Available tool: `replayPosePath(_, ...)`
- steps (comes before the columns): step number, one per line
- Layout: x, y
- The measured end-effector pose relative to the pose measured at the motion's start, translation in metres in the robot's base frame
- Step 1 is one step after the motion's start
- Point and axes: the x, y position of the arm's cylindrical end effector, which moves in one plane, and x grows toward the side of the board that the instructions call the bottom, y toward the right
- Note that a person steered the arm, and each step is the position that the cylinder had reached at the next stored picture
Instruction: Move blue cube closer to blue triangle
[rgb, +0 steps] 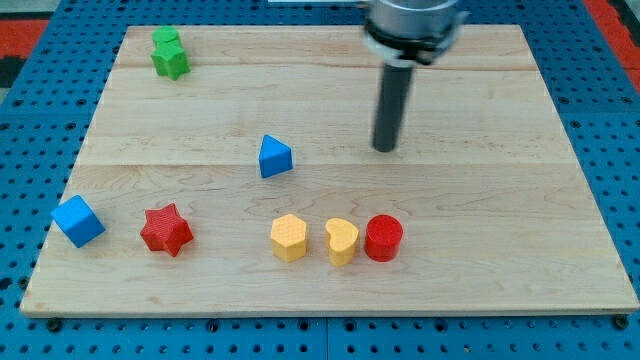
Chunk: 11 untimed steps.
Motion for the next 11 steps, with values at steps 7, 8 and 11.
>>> replayPosePath(7, 0.079, -0.348)
replayPosePath(8, 0.12, -0.336)
replayPosePath(11, 0.078, -0.237)
